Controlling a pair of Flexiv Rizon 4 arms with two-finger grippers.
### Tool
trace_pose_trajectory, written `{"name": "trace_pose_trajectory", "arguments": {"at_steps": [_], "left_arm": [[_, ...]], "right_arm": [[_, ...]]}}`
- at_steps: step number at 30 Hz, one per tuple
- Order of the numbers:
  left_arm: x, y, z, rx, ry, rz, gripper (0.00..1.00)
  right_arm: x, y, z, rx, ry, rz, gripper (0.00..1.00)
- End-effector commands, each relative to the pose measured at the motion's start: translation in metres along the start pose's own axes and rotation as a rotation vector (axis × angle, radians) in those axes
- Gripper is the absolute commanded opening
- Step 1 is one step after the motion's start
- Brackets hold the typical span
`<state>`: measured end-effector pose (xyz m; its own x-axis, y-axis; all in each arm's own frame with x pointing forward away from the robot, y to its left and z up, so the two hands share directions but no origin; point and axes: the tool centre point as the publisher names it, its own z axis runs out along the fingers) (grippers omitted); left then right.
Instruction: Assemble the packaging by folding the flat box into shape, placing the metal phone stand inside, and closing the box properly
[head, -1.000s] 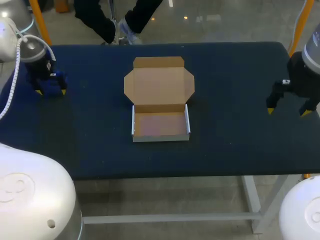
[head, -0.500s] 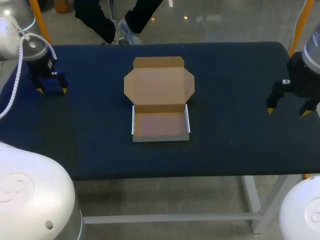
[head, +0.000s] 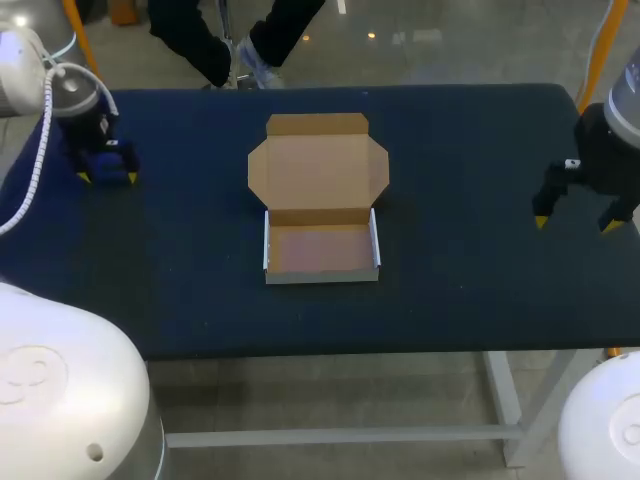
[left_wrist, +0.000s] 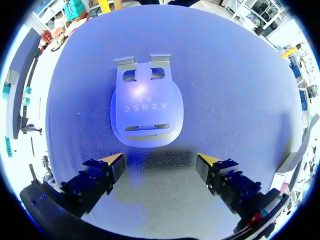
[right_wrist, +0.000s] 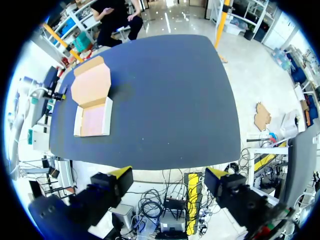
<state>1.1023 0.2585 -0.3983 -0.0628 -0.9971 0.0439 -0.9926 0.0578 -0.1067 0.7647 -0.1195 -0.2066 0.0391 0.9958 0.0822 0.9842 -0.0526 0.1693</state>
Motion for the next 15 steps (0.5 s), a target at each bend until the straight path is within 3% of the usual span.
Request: {"name": "trace_pose_trajectory", "arguments": {"at_steps": [1,15], "left_arm": [[-0.0002,-0.0059,0.0021,-0.011,-0.003,0.000,1.00],[-0.0014,-0.0150,0.0026,-0.012,-0.010,-0.001,1.00]], "right_arm": [[0.0001,-0.0003,-0.0027,0.005,-0.002,0.000,1.00],[0.0001,-0.0003,-0.0027,0.005,-0.002,0.000,1.00]]}}
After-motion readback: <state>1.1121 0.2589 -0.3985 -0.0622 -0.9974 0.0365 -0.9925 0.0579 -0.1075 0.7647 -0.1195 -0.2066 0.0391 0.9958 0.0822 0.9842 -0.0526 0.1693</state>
